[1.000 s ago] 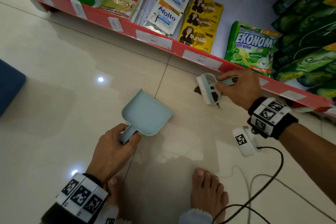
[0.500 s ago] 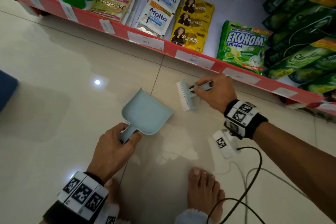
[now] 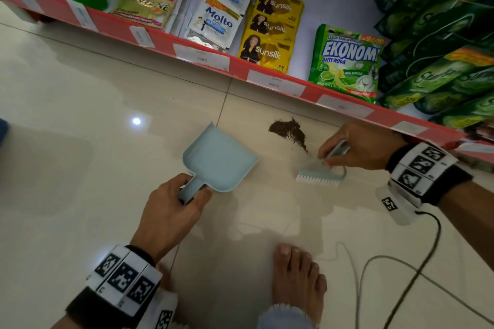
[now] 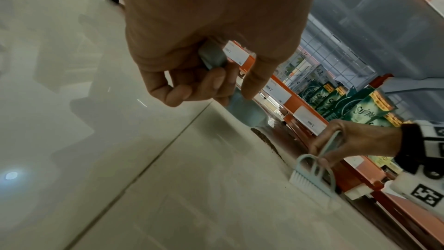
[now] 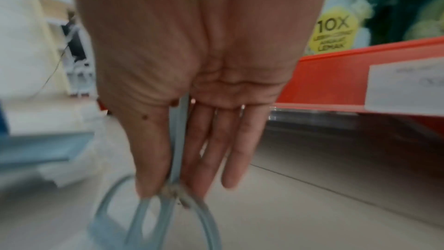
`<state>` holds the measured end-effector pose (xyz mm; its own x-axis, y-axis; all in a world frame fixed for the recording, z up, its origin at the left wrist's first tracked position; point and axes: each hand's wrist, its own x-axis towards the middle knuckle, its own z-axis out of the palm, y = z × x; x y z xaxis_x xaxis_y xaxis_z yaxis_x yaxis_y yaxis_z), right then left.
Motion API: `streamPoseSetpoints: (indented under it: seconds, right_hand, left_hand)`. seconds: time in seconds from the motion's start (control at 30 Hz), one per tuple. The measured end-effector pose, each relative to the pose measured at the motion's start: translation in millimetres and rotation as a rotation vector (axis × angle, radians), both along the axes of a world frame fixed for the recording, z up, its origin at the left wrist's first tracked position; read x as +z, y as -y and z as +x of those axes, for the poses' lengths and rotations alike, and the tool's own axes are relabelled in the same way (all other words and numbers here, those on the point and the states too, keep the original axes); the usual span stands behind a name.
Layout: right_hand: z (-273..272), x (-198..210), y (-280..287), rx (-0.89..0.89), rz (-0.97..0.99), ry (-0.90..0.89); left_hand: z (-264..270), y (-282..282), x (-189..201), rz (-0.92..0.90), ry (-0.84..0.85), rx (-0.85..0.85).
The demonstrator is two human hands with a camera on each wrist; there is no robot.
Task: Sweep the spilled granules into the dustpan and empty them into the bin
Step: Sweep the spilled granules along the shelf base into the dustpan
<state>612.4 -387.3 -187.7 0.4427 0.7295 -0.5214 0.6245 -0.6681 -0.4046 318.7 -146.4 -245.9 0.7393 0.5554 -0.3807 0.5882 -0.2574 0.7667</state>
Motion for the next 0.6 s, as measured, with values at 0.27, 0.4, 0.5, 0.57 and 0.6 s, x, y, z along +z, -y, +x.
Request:
streamPoseSetpoints:
  seconds: [0.27, 0.4, 0.5, 0.57, 0.6]
  right_hand:
    - [13.6, -2.3, -32.9, -0.003, 0.262, 0.241]
    - [6.4, 4.7, -21.4, -0.098, 0.323, 0.198]
    - [-14.1, 7.7, -9.9, -0.198, 0.332, 0.018]
    - [-33.4, -0.1, -7.0, -0.197, 0.255, -0.109]
    - [-42.6, -6.6, -6.8, -0.181, 0.211, -0.146]
  left_hand:
    - [4.8, 7.2, 1.1, -0.004, 0.011, -0.01]
    - [10.0, 10.8, 3.4, -0.016, 0.029, -0.027]
    - [12.5, 10.5, 3.2, -0.016, 0.022, -0.03]
    - [14.4, 9.9, 3.1, -0.018, 0.013, -0.026]
    - [15.4, 9.8, 3.1, -0.021, 0.01, -0.024]
